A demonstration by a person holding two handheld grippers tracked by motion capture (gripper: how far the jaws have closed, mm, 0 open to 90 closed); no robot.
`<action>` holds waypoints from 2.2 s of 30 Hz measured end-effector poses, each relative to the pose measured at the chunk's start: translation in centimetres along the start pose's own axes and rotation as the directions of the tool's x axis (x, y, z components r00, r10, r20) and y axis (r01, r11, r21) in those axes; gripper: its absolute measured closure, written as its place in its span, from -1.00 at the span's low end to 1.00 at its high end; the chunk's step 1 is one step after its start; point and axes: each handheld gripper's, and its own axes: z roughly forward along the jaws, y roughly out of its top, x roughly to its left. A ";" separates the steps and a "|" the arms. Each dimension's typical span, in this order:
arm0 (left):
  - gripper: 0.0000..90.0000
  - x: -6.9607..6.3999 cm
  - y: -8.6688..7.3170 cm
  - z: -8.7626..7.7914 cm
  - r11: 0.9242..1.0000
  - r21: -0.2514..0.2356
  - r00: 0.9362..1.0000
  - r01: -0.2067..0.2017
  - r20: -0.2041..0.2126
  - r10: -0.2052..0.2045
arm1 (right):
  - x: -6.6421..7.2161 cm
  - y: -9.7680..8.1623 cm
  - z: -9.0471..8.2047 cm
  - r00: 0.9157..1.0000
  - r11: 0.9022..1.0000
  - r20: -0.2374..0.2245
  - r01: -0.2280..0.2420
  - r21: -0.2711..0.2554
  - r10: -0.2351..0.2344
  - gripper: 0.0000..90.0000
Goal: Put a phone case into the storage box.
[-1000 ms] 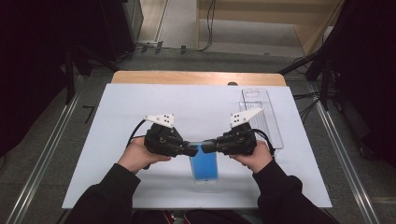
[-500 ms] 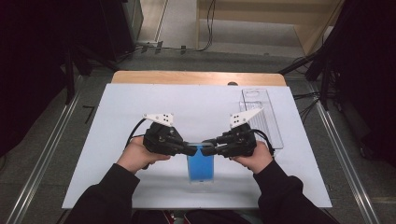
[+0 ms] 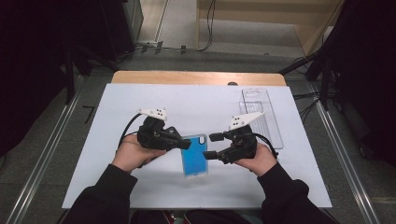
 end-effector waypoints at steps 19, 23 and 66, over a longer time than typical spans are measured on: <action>0.79 -0.1 0.5 -1.6 0.984 -0.138 0.970 0.108 -0.203 -0.135 | 0.7 -0.2 0.6 0.996 0.999 0.079 -0.042 0.000 0.042 -0.92; 0.79 -0.2 0.6 -1.7 0.977 -0.159 0.954 0.142 -0.242 -0.178 | 0.9 -0.1 0.9 0.987 0.999 0.148 -0.053 -0.013 0.054 -0.92; 0.79 -2.4 1.0 1.2 0.970 -0.149 0.910 0.189 -0.344 -0.231 | 2.8 0.2 4.4 0.891 0.975 0.401 -0.167 -0.146 0.213 -0.92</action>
